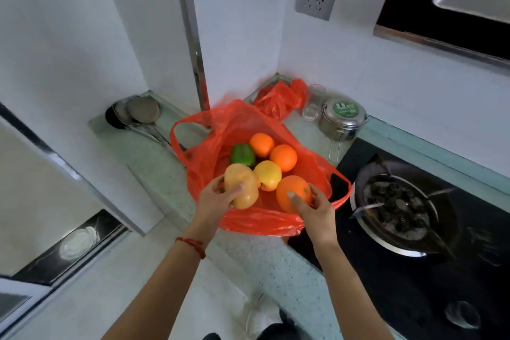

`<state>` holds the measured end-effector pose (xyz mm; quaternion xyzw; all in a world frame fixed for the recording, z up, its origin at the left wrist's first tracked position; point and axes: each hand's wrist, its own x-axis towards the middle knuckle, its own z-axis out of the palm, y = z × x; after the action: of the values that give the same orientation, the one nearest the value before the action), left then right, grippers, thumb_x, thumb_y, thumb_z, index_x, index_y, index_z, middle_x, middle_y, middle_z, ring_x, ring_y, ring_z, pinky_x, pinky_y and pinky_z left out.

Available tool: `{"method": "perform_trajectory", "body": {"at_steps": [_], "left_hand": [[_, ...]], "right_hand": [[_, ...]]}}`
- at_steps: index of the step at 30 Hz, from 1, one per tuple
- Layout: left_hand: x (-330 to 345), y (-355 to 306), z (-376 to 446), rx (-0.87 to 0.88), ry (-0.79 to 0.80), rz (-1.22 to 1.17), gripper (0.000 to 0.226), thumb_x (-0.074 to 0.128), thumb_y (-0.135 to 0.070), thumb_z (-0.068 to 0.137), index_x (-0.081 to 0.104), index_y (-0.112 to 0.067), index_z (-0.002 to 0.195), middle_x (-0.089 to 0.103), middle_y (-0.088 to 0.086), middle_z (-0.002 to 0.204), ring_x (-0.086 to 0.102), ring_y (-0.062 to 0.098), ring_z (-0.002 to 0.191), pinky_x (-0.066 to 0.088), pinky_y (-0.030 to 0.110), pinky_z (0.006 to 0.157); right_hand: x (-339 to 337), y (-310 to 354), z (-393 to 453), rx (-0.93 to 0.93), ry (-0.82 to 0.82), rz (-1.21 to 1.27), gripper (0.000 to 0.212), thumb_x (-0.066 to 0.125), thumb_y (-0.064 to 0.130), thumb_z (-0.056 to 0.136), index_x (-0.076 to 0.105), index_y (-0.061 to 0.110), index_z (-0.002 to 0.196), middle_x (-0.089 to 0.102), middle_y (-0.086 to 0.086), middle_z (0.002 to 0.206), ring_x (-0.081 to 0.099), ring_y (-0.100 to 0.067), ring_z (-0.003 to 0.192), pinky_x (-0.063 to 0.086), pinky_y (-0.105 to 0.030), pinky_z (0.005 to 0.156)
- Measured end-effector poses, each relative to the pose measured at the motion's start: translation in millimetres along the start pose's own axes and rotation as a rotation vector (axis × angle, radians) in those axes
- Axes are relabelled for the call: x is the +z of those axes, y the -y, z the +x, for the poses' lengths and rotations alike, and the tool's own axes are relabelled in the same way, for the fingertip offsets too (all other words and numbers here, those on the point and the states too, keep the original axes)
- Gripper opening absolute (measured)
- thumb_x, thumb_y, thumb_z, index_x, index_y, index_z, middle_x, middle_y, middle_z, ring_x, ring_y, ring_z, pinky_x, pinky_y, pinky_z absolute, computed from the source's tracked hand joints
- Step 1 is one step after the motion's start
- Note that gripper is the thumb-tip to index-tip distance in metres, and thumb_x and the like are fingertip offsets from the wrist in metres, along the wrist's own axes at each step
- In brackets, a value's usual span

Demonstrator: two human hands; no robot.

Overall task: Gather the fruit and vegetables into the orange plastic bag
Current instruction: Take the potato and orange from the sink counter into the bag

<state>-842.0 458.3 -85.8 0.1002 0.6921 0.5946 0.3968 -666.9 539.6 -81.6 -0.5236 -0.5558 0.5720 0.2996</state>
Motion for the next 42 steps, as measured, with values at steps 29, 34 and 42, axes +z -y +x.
{"method": "perform_trajectory", "body": {"at_steps": [29, 34, 42], "left_hand": [[30, 40, 63, -0.161, 0.032, 0.51, 0.076, 0.079, -0.035, 0.065, 0.048, -0.004, 0.127, 0.055, 0.014, 0.129, 0.053, 0.028, 0.117, 0.043, 0.041, 0.1], [26, 43, 64, -0.136, 0.03, 0.514, 0.066, 0.077, -0.03, 0.068, 0.052, -0.008, 0.124, 0.059, 0.013, 0.126, 0.055, 0.026, 0.115, 0.044, 0.042, 0.1], [23, 33, 51, -0.001, -0.016, 0.5, 0.054, 0.066, -0.021, 0.08, 0.048, -0.012, 0.13, 0.054, 0.012, 0.132, 0.052, 0.024, 0.118, 0.038, 0.026, 0.094]], "right_hand": [[35, -37, 56, 0.161, 0.117, -0.484, 0.086, 0.07, 0.036, 0.076, 0.022, 0.017, 0.144, 0.031, -0.011, 0.147, 0.031, -0.027, 0.135, 0.031, -0.037, 0.106], [36, -37, 57, 0.138, 0.108, -0.483, 0.082, 0.068, 0.035, 0.079, 0.022, 0.016, 0.144, 0.029, -0.01, 0.149, 0.027, -0.026, 0.137, 0.028, -0.038, 0.109], [29, -31, 48, -0.007, 0.032, -0.444, 0.067, 0.063, 0.033, 0.084, 0.032, 0.012, 0.14, 0.037, -0.009, 0.146, 0.034, -0.024, 0.135, 0.031, -0.035, 0.106]]}}
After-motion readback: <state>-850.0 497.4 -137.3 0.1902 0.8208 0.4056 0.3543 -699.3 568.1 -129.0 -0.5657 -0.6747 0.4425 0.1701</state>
